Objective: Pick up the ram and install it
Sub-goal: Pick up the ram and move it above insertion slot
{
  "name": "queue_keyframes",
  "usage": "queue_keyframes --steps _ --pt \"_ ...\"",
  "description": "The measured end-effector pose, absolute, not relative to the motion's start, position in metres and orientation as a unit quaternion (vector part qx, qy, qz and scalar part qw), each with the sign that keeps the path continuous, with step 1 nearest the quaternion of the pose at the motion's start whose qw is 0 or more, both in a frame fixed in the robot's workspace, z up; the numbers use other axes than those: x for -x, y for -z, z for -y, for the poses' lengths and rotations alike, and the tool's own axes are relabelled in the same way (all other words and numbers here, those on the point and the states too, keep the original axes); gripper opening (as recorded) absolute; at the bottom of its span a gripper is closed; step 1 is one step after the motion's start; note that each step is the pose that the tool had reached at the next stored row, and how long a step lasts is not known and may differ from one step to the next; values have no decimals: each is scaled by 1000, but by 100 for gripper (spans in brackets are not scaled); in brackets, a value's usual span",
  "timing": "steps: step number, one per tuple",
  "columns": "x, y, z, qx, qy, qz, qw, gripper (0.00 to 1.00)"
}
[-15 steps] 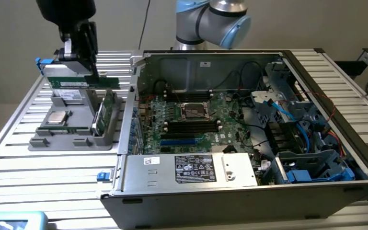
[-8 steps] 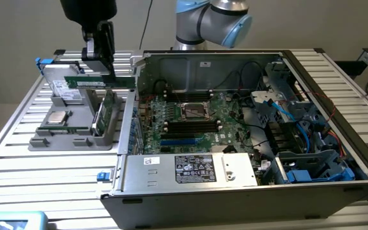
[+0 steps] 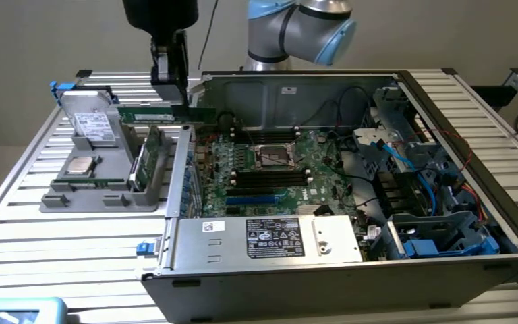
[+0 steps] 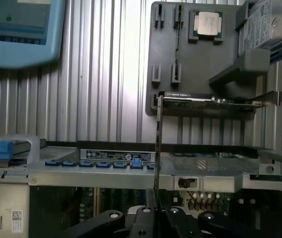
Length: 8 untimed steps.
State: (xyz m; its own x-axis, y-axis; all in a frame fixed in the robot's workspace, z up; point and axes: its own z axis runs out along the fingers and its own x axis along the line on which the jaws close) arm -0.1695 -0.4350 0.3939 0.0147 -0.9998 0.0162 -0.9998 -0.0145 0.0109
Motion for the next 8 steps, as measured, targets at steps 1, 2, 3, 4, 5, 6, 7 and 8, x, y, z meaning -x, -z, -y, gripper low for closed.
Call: queue_keyframes --steps 1,2,3,4,5,6,7,8 --pt "165 -394 435 -712 -2 702 10 13" --pt "160 -394 435 -713 -2 702 10 13" --pt "156 -394 435 -713 -2 701 10 13" --pt "151 -394 435 -713 -2 701 10 13" --pt "147 -394 435 -713 -2 701 10 13" --pt "142 -394 435 -713 -2 701 10 13" --pt "138 -394 435 -713 -2 701 10 13" --pt "133 -394 435 -713 -2 701 10 13"
